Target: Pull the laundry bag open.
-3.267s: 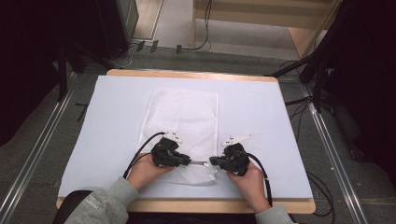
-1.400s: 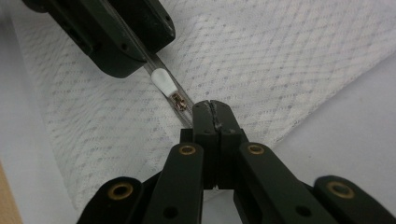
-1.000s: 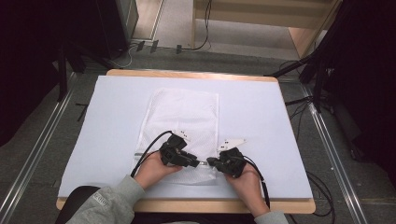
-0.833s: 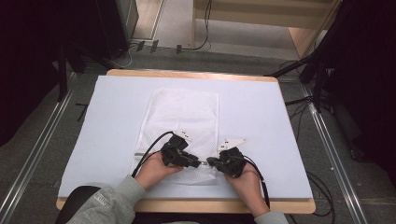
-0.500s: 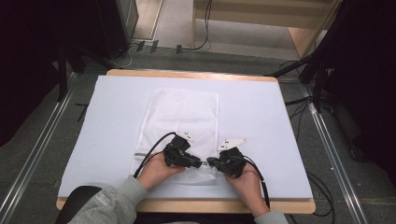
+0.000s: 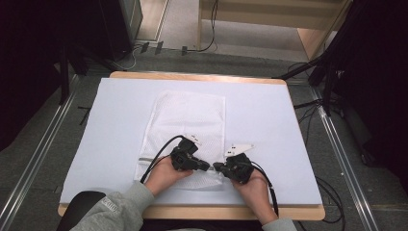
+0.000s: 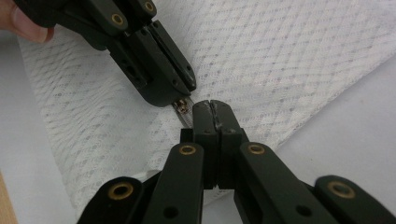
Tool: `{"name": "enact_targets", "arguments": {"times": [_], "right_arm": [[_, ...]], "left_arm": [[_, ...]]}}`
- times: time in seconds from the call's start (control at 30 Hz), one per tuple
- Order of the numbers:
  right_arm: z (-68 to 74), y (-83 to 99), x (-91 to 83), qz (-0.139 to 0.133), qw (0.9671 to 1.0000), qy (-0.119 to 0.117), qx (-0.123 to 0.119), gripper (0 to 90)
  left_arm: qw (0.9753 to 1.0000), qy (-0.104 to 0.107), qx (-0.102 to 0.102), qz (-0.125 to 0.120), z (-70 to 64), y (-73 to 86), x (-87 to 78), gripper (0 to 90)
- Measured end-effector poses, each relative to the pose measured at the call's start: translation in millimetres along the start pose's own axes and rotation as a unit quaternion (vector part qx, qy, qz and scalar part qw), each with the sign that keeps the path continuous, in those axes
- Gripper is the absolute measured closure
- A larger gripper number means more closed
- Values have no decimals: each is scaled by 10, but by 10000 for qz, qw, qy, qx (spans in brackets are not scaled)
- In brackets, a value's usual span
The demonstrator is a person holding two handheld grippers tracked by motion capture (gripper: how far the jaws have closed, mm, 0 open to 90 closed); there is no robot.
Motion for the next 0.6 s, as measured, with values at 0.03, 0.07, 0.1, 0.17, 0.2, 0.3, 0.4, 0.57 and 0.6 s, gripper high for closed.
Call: {"name": "enact_targets", "arguments": {"times": [0.03,0.07,0.1,0.17,0.2,0.3,0.4,0.57,0.6], "right_arm": [[3,3,-1,-8,10000,6,-5,900],[3,6,0,-27,10000,4,-58,900],[5,7,1,-35,10000,13,-88,900],[6,11,2,-53,9999,24,-111,900],[5,13,2,-63,9999,18,-108,900],[9,17,0,-62,9999,31,-136,900],[14,22,-3,-58,9998,32,-165,900],[8,30,-1,-90,9998,-3,-170,900],[9,32,-1,-98,9998,10,-184,900]], "left_arm": [[10000,37,-1,23,6,-8,-9,878],[10000,53,-31,22,5,-15,-12,878],[10000,73,-41,30,9,-18,-16,879],[9999,113,-61,78,17,-19,-20,879],[9998,135,-96,82,19,-19,-21,880],[9996,188,-151,128,32,-18,-23,881],[9993,258,-232,137,41,-16,-27,882],[9991,239,-303,165,81,-10,-62,884],[9989,281,-348,127,96,-7,-78,884]]}}
Point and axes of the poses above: each handheld gripper's, and its own axes: x roughly forward along the jaws, y roughly out of its underside, z roughly to its left, the point moved 2 cm from there along x, roughly forward along the jaws
